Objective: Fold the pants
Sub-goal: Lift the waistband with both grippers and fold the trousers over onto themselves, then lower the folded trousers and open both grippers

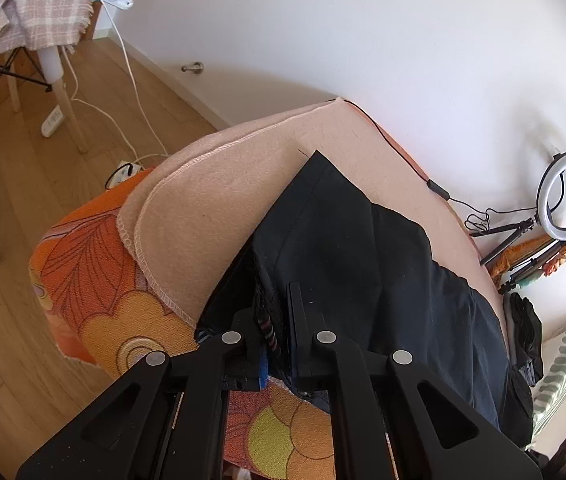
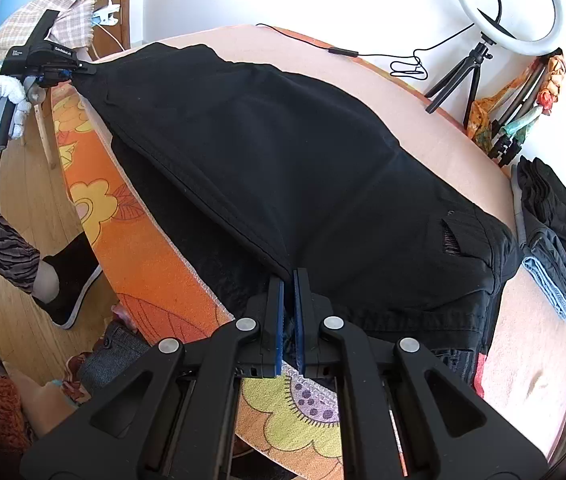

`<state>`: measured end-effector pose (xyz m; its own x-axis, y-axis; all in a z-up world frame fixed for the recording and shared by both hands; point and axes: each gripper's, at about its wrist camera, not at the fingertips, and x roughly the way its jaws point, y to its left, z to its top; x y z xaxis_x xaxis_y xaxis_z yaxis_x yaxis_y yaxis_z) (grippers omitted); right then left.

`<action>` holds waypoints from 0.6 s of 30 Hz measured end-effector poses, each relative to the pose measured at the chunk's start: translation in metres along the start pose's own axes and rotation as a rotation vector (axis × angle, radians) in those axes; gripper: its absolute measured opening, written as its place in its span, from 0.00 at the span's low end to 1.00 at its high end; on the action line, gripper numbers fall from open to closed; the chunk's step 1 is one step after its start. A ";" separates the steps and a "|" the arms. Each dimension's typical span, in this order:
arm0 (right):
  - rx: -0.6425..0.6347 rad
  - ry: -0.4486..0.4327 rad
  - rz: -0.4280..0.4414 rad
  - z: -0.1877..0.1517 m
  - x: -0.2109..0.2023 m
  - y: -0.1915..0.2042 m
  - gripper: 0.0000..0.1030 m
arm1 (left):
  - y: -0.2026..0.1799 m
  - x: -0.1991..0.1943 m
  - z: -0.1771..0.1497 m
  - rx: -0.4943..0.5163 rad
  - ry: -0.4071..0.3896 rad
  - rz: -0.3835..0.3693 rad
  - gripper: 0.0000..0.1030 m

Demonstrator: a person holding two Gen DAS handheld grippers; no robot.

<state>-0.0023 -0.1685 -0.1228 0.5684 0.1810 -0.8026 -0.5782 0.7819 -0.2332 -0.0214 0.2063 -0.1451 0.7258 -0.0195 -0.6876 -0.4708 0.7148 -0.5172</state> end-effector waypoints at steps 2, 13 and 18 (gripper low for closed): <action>-0.002 0.003 0.000 -0.001 0.001 0.001 0.05 | -0.002 -0.004 0.001 0.034 -0.011 0.036 0.06; 0.053 0.006 0.024 -0.005 0.003 -0.006 0.08 | 0.003 -0.032 0.018 0.000 -0.111 0.149 0.13; 0.078 -0.014 0.046 -0.004 -0.008 -0.010 0.18 | -0.024 -0.048 0.021 0.040 -0.136 0.082 0.13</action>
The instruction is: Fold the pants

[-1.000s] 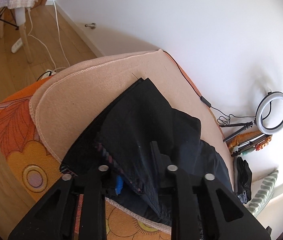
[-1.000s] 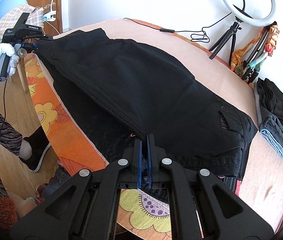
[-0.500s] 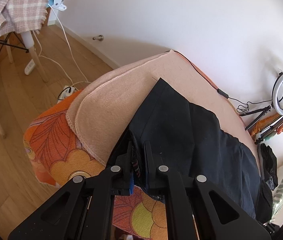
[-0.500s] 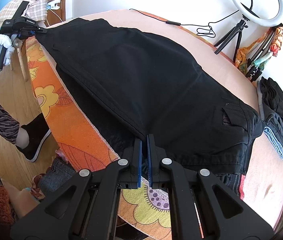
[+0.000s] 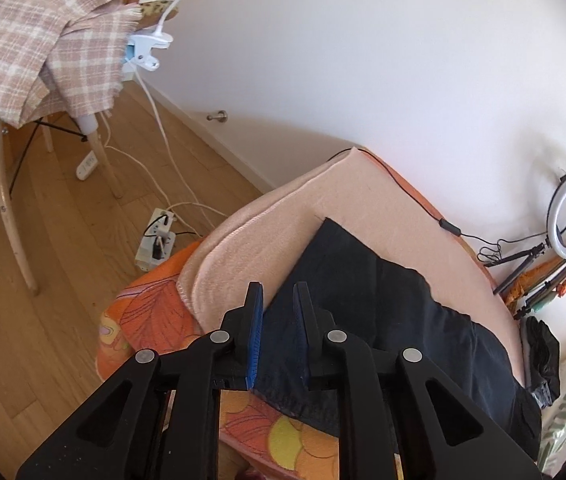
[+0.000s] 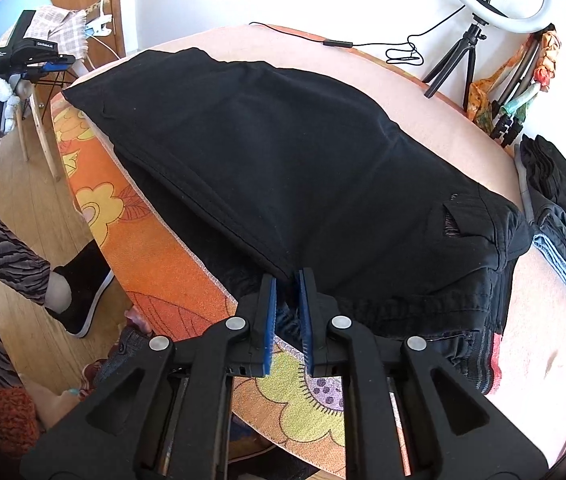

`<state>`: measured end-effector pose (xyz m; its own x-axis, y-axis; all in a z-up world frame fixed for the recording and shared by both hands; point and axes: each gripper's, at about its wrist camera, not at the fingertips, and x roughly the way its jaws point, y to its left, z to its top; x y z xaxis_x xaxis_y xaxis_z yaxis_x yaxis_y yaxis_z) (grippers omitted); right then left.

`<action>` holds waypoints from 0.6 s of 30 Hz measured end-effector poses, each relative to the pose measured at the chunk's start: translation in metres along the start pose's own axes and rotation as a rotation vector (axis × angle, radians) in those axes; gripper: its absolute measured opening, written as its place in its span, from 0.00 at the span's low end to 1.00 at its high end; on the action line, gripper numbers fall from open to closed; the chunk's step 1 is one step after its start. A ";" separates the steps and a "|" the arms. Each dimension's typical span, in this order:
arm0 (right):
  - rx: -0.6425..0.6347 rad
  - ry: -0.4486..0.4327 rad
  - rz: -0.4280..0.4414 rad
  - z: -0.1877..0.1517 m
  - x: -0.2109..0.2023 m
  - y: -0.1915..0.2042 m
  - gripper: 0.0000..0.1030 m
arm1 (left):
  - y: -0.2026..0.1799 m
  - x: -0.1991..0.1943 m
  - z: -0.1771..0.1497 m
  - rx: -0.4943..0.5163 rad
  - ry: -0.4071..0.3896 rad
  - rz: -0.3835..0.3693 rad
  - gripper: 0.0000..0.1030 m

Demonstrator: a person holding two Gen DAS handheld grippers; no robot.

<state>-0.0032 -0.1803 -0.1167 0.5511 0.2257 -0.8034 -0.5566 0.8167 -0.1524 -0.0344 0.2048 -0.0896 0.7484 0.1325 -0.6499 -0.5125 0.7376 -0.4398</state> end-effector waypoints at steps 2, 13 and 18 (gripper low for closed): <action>0.022 -0.015 0.015 -0.001 -0.007 0.000 0.34 | -0.028 -0.003 -0.002 0.074 0.011 -0.051 0.13; 0.351 -0.130 0.057 -0.036 -0.044 -0.038 0.45 | -0.187 0.025 -0.055 0.420 0.257 -0.346 0.13; 0.507 -0.147 0.106 -0.051 -0.046 -0.068 0.49 | -0.238 0.032 -0.090 0.534 0.346 -0.431 0.13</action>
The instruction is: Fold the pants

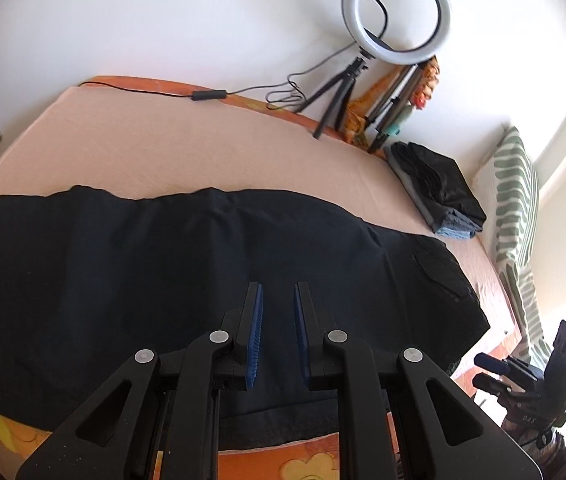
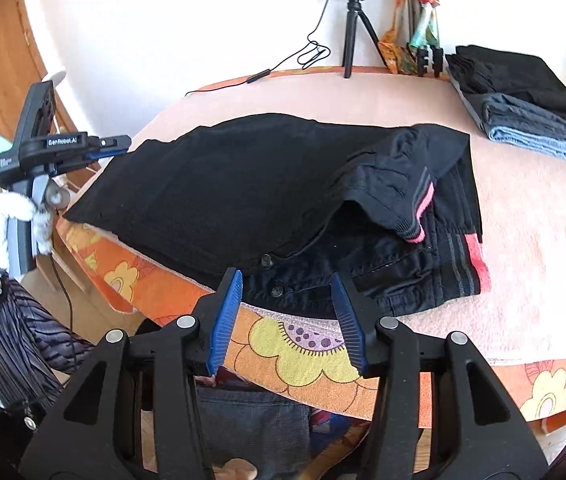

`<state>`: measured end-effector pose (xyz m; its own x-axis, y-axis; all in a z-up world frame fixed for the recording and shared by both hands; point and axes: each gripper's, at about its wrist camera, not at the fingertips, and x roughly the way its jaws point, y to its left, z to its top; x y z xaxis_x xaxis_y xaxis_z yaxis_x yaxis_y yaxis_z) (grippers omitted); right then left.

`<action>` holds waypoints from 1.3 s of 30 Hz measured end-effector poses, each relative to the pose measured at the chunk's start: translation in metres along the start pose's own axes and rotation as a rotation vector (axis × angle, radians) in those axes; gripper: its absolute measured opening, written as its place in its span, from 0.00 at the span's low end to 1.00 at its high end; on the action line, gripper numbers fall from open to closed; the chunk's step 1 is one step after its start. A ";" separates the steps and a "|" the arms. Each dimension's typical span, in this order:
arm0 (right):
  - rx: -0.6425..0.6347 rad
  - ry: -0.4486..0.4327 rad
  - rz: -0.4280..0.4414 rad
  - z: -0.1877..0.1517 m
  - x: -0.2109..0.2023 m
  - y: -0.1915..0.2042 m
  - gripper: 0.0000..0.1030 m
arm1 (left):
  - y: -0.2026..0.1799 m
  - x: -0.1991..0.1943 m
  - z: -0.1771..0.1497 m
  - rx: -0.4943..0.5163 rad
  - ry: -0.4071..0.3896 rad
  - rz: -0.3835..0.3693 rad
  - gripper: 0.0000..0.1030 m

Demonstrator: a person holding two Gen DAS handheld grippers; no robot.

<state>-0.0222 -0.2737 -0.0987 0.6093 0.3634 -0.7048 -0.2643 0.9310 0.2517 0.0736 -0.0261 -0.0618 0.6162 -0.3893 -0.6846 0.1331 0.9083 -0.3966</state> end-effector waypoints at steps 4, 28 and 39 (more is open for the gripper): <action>0.158 -0.012 0.089 0.005 0.004 -0.026 0.57 | -0.043 0.027 -0.010 0.121 0.083 -0.055 0.13; 0.845 -0.152 0.348 0.009 0.052 -0.119 0.51 | -0.117 0.085 -0.062 0.384 0.284 -0.159 0.13; 0.468 -0.164 -0.099 0.025 0.016 -0.067 0.20 | -0.118 0.088 -0.064 0.385 0.281 -0.164 0.13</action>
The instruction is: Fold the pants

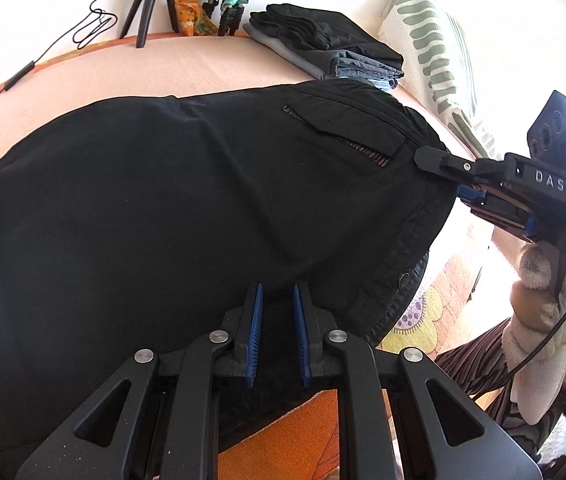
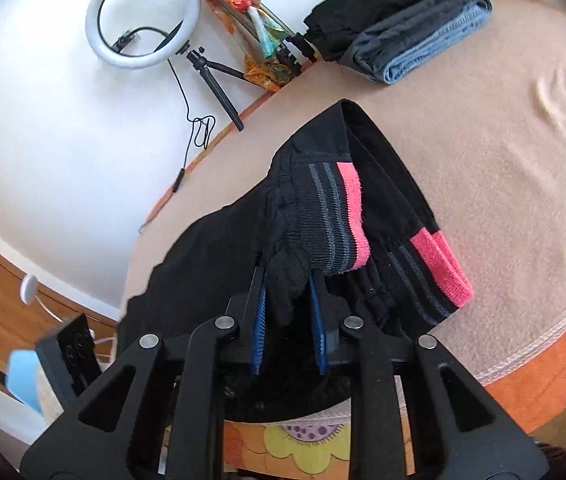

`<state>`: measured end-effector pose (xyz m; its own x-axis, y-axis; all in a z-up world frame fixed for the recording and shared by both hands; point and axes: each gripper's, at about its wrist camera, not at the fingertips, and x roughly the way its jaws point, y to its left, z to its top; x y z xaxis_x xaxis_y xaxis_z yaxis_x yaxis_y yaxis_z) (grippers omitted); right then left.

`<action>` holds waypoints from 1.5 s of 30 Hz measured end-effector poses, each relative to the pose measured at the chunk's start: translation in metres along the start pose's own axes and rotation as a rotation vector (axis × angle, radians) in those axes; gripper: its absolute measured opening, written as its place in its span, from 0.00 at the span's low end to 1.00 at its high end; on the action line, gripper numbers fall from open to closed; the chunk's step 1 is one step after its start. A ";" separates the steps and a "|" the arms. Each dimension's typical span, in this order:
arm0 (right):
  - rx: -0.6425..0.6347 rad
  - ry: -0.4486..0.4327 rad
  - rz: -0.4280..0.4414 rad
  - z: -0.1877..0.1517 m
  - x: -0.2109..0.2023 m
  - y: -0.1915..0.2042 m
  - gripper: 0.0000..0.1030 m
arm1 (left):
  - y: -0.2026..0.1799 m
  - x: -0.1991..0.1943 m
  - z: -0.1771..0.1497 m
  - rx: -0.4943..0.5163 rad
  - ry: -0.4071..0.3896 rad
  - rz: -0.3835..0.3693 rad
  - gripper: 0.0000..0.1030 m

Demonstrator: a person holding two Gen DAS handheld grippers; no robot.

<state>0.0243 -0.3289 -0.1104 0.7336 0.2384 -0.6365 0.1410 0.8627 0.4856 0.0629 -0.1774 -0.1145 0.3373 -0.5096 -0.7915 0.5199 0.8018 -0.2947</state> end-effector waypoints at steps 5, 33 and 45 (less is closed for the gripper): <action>-0.169 -0.005 -0.198 -0.017 0.000 0.018 0.20 | 0.001 0.001 0.001 0.004 0.003 -0.002 0.13; 0.059 0.022 -0.097 0.018 -0.002 -0.061 0.13 | -0.018 0.007 0.002 0.045 0.022 -0.100 0.13; -0.145 0.074 -0.248 0.011 -0.003 -0.047 0.09 | 0.031 -0.032 -0.015 -0.095 -0.064 -0.039 0.13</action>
<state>0.0228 -0.3754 -0.1248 0.6373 0.0393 -0.7697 0.2096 0.9522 0.2221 0.0564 -0.1318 -0.1064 0.3693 -0.5573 -0.7437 0.4579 0.8055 -0.3762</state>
